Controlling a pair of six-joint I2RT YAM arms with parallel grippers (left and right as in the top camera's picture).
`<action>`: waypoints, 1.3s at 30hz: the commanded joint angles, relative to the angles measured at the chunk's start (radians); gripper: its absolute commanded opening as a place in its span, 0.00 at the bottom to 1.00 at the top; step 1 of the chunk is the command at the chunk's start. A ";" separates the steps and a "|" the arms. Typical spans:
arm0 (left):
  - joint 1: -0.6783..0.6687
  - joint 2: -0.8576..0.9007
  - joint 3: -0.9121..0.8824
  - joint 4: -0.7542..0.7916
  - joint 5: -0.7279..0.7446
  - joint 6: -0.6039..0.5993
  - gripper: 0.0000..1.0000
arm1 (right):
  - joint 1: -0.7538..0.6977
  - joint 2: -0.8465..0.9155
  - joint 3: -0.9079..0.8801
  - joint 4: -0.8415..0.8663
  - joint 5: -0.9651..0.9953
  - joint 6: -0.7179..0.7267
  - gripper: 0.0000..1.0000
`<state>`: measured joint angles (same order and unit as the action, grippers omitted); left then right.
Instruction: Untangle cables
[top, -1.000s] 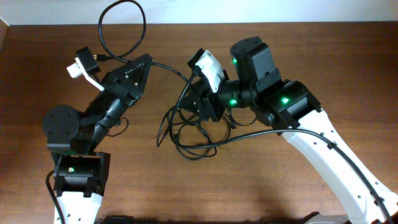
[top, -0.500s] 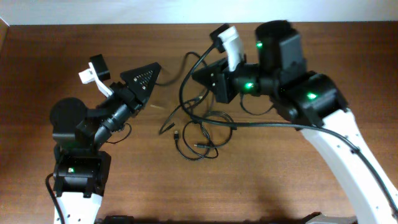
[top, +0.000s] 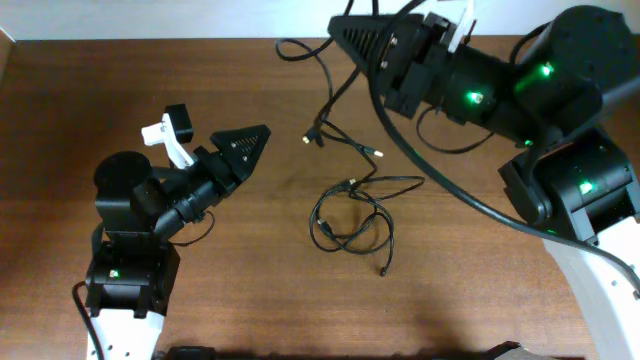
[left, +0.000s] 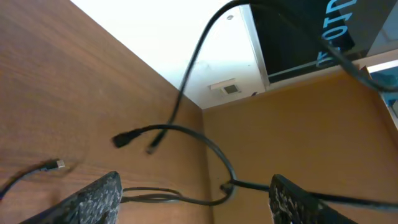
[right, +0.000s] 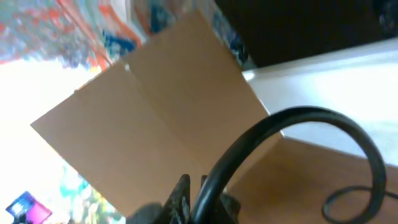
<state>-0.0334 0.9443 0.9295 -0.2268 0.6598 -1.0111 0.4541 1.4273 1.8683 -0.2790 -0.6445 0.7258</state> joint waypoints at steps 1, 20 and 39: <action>-0.005 -0.004 0.008 -0.008 0.014 0.042 0.76 | -0.003 -0.012 0.018 0.027 0.169 0.076 0.04; -0.248 0.286 0.006 -0.088 0.182 0.614 0.70 | 0.071 0.214 0.017 0.388 -0.176 0.279 0.04; -0.248 0.315 0.006 -0.090 0.241 0.613 0.73 | -0.491 0.214 0.017 -0.467 0.058 -0.465 0.04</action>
<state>-0.2787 1.2572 0.9302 -0.3103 0.8871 -0.4110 0.0647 1.6497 1.8782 -0.7273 -0.6590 0.3828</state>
